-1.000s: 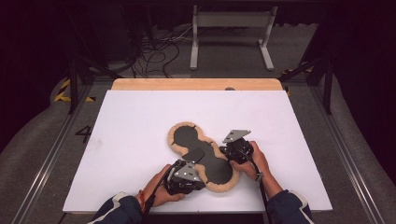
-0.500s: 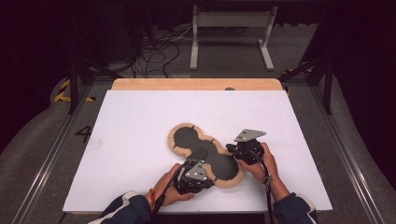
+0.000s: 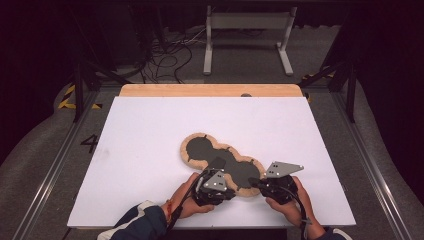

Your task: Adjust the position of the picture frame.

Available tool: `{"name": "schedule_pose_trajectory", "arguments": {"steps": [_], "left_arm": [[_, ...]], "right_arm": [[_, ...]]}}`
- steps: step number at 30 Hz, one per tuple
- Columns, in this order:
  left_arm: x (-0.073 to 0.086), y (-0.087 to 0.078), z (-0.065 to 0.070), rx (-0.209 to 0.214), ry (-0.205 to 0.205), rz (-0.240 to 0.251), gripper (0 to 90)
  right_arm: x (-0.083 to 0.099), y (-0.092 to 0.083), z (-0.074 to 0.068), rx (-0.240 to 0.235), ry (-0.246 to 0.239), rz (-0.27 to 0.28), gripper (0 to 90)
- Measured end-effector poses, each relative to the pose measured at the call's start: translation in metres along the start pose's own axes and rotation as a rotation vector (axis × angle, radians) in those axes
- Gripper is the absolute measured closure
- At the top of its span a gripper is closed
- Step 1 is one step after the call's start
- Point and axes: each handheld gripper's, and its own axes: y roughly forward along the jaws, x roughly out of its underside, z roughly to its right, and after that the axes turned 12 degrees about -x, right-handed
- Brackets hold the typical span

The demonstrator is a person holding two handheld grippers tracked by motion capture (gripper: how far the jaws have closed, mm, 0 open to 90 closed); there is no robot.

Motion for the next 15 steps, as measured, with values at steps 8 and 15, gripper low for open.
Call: {"name": "schedule_pose_trajectory", "arguments": {"steps": [8,15], "left_arm": [[0.02,-0.051,-0.025,-0.107,-0.066,0.074,82.3],[0.036,-0.062,-0.08,-0.246,-0.197,0.108,81.0]], "right_arm": [[0.009,-0.003,-0.02,-0.048,-0.038,-0.011,90.0],[0.013,0.01,-0.021,-0.071,-0.039,-0.058,90.0]]}}
